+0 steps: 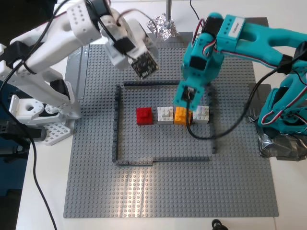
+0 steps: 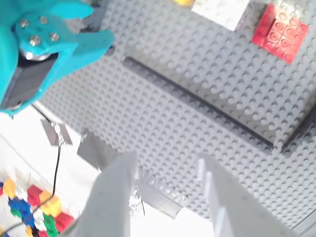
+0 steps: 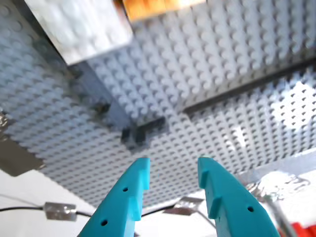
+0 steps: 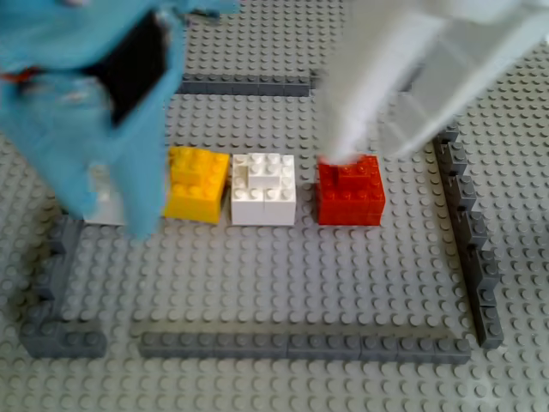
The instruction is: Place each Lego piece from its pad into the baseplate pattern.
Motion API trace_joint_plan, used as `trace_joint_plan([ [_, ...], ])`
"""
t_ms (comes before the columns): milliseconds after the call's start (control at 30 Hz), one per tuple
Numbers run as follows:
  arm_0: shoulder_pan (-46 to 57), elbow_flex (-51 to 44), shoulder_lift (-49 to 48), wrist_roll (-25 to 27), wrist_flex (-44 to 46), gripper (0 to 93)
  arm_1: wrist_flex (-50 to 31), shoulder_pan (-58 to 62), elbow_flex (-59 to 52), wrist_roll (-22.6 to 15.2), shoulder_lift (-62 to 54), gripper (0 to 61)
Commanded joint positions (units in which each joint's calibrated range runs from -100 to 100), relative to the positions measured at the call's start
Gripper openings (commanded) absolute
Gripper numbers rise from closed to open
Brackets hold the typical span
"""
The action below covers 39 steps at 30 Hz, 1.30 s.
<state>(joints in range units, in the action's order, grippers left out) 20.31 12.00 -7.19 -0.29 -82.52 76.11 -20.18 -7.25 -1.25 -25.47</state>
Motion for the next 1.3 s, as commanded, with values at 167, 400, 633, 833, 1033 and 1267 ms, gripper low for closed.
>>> trace_joint_plan([
  [167, 19.19, -10.15, -0.28, 1.39, -0.39, 10.6, 1.36, -25.77, 7.12, -1.03, -4.91, 0.2],
  [400, 29.78, -13.4, -0.2, 1.44, -0.23, 10.6, 1.52, -36.95, 12.08, -1.22, -1.39, 0.2],
  [633, 38.56, -17.64, 4.18, 1.44, -0.39, 10.6, 5.18, -46.09, 23.46, -0.34, 8.48, 0.2],
  [833, 43.56, -28.12, 14.14, 1.44, -0.39, 10.7, 6.16, -50.95, 25.99, -0.15, 10.37, 0.2],
  [1033, 48.21, -34.71, 20.32, 1.44, -0.47, 10.9, -0.27, -55.37, 20.39, 0.05, 5.99, 0.2],
  [1267, 51.47, -35.34, 20.15, 1.44, -0.55, 11.2, 1.92, -58.06, 18.95, 0.73, 6.25, 0.2],
])
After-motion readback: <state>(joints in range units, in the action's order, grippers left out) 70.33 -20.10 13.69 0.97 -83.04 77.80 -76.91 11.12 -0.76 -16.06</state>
